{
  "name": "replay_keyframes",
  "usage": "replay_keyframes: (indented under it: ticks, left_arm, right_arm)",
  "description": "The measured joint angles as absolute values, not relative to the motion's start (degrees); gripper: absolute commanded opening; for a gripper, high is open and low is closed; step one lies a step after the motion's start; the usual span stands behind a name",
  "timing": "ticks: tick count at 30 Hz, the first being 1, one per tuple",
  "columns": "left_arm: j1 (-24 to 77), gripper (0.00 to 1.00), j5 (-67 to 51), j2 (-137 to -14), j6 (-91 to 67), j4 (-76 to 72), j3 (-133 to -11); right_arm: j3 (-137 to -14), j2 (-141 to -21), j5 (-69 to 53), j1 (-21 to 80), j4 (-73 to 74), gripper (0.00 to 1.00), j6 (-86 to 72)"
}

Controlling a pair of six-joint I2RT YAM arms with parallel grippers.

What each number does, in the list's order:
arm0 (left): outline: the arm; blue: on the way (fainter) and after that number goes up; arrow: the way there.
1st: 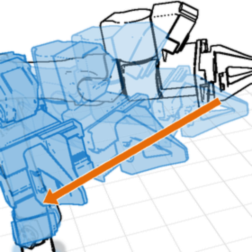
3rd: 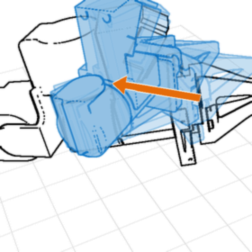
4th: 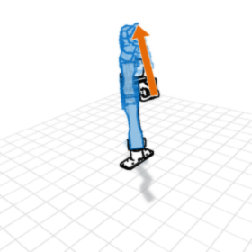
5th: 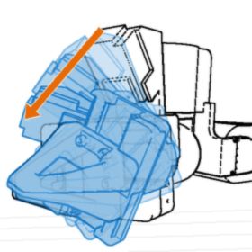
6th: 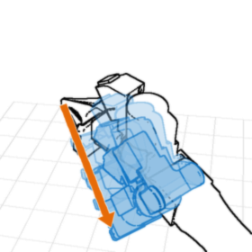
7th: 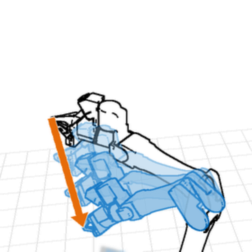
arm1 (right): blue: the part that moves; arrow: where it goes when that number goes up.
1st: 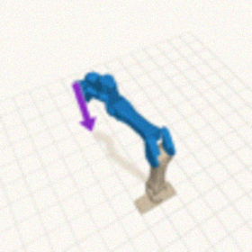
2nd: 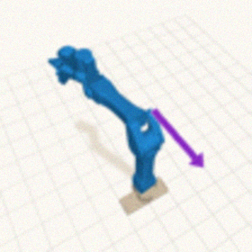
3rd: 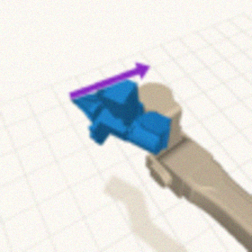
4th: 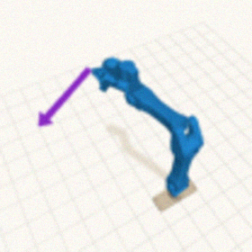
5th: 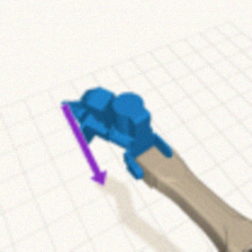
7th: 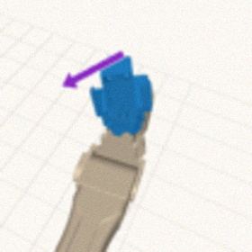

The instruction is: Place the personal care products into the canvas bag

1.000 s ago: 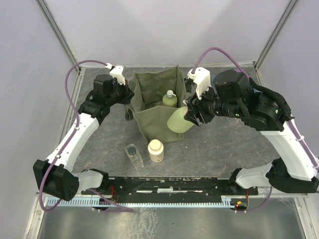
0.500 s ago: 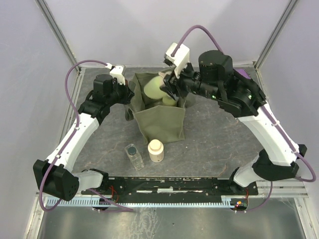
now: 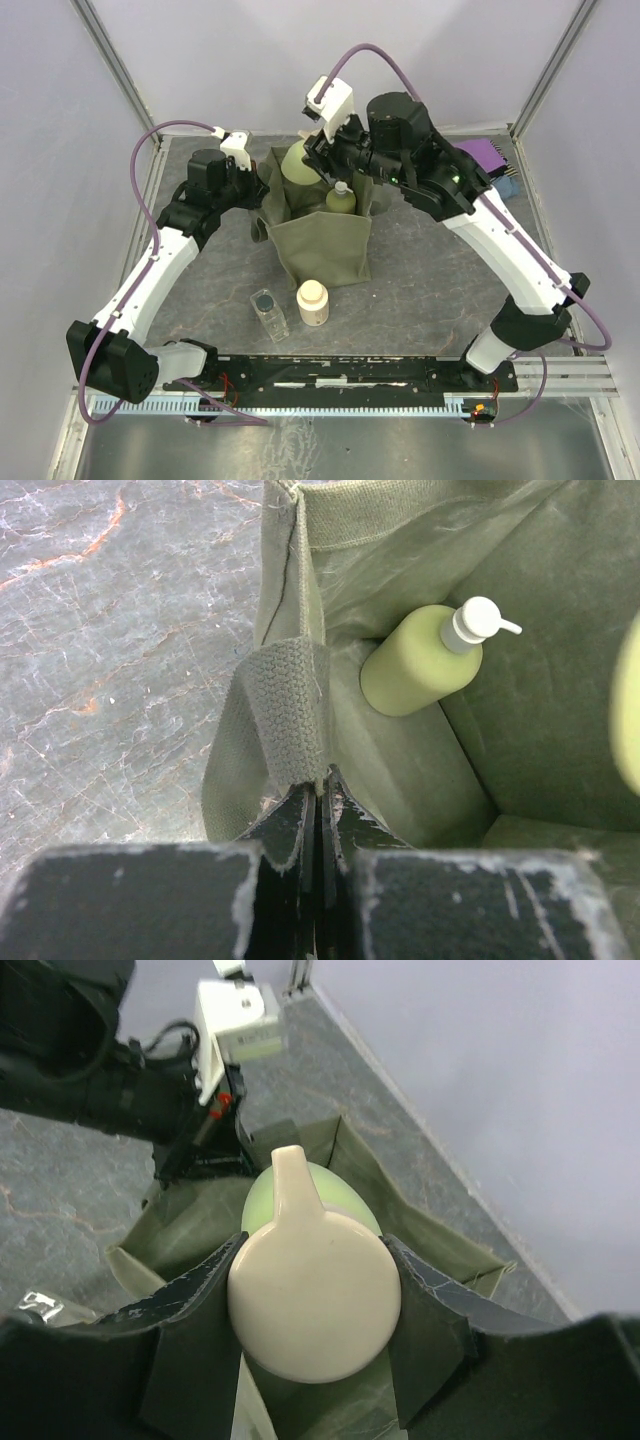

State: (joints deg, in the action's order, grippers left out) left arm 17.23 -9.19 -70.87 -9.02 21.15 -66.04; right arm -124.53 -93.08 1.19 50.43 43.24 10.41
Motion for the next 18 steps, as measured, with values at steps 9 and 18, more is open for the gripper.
replay_keyframes:
  ticks: [9,18]
  left_arm:
    - [17.2,0.03,-9.4,-70.2,-9.0,23.9,-67.2]
    - [17.2,0.03,-9.4,-68.7,-9.0,25.9,-67.2]
  right_arm:
    - [-115.5,-96.4,-1.0,47.0,41.2,0.0,7.2]
    - [-113.5,-103.3,-1.7,44.6,40.2,0.0,6.0]
